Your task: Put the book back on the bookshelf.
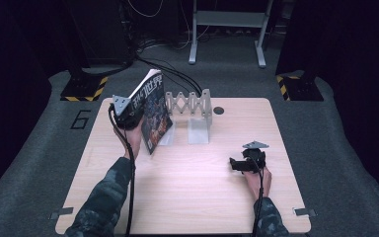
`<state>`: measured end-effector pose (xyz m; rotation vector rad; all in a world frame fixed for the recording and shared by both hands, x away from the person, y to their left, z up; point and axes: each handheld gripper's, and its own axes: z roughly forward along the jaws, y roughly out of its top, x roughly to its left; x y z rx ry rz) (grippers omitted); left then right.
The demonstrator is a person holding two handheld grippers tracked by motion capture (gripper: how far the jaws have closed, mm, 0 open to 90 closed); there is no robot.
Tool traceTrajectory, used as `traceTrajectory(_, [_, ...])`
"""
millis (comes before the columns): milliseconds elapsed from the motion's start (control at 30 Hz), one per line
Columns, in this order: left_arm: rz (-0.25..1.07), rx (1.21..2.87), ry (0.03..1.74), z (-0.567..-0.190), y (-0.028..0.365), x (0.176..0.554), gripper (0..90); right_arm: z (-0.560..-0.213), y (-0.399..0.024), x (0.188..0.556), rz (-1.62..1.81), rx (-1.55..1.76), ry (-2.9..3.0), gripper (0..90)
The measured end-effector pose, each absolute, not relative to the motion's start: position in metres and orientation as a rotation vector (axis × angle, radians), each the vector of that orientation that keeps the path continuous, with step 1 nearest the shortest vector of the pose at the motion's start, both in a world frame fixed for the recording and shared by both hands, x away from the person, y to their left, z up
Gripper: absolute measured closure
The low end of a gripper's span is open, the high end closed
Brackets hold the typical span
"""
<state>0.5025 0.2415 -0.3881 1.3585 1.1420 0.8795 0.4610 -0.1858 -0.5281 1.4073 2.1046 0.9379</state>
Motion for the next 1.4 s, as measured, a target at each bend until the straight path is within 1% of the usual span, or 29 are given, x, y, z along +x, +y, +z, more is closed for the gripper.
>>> traceTrajectory(233, [0.862, 1.391, 1.177, -0.388, 0.246, 0.498, 79.0, -0.528, -0.186, 0.461, 0.938, 1.407, 2.104, 9.6])
traceTrajectory(333, [0.871, 1.400, 1.175, -0.388, 0.247, 0.495, 75.2, -0.528, -0.186, 0.461, 0.938, 1.407, 2.104, 9.6])
traceTrajectory(400, [0.853, 1.419, 1.180, -0.386, 0.250, 0.493, 68.9, -0.528, -0.186, 0.461, 0.938, 1.407, 2.104, 9.7])
traceTrajectory(500, [0.836, 1.437, 1.178, -0.384, 0.250, 0.490, 64.0, -0.528, -0.186, 0.461, 0.938, 1.407, 2.104, 9.7])
traceTrajectory(633, [0.816, 1.460, 1.169, -0.379, 0.249, 0.485, 49.5, -0.528, -0.186, 0.461, 0.938, 1.407, 2.104, 9.6])
traceTrajectory(700, [0.810, 1.482, 1.160, -0.376, 0.250, 0.481, 40.1, -0.528, -0.186, 0.461, 0.938, 1.407, 2.105, 9.7])
traceTrajectory(767, [0.803, 1.487, 1.152, -0.373, 0.250, 0.478, 32.7, -0.528, -0.186, 0.461, 0.938, 1.407, 2.105, 9.7])
traceTrajectory(833, [0.785, 1.494, 1.149, -0.371, 0.252, 0.474, 26.5, -0.528, -0.186, 0.461, 0.937, 1.405, 2.106, 9.7])
traceTrajectory(933, [0.765, 1.495, 1.151, -0.370, 0.256, 0.469, 19.7, -0.528, -0.186, 0.461, 0.938, 1.407, 2.104, 9.7])
traceTrajectory(1067, [0.758, 1.513, 1.145, -0.372, 0.257, 0.463, 15.5, -0.528, -0.186, 0.461, 0.938, 1.408, 2.104, 9.7])
traceTrajectory(1267, [0.727, 1.548, 1.152, -0.387, 0.253, 0.458, 15.0, -0.528, -0.187, 0.461, 0.932, 1.398, 2.110, 9.7])
traceTrajectory(1400, [0.689, 1.596, 1.171, -0.407, 0.246, 0.459, 14.9, -0.528, -0.186, 0.461, 0.935, 1.404, 2.107, 9.7])
